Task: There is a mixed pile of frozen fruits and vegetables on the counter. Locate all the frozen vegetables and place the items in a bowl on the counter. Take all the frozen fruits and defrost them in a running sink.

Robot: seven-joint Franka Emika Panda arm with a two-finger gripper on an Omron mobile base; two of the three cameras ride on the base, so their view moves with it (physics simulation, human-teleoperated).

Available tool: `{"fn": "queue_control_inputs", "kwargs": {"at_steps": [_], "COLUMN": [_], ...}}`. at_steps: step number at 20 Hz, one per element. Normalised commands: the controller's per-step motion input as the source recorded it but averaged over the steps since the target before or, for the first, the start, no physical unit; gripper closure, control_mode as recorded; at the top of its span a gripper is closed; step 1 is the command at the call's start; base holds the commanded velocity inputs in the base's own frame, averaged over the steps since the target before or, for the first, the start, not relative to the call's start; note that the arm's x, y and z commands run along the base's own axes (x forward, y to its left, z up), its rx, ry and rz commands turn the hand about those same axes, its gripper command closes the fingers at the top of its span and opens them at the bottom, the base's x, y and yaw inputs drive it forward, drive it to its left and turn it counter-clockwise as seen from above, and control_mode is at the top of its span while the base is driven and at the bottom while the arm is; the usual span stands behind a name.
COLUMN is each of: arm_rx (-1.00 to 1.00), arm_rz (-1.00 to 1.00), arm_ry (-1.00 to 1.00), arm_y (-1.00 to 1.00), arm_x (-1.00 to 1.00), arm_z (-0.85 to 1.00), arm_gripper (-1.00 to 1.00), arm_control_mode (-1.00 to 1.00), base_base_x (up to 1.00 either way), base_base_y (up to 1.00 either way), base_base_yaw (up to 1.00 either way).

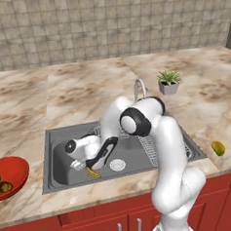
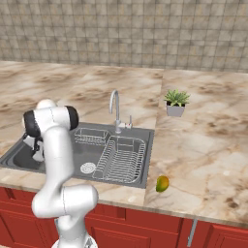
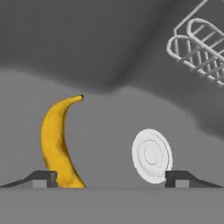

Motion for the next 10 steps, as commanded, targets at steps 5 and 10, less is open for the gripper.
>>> {"fn": "queue_control_inputs", "kwargs": {"at_steps": [5,10], "arm_rx": [0.32,0.32], "arm_rz": [-0.12,-0.12], "arm_ry": [-0.03,0.00], "arm_y": [-0.11,-0.05], "arm_x": [0.00,0.00], "arm_z": [1.00,1.00], "arm_gripper": [-1.00,-1.00], "arm_control_mode": [-1.00,-1.00], "base_base_x": [0.00,0.00], "base_base_y": [0.00,0.00], "base_base_yaw": [0.00,0.00]}}
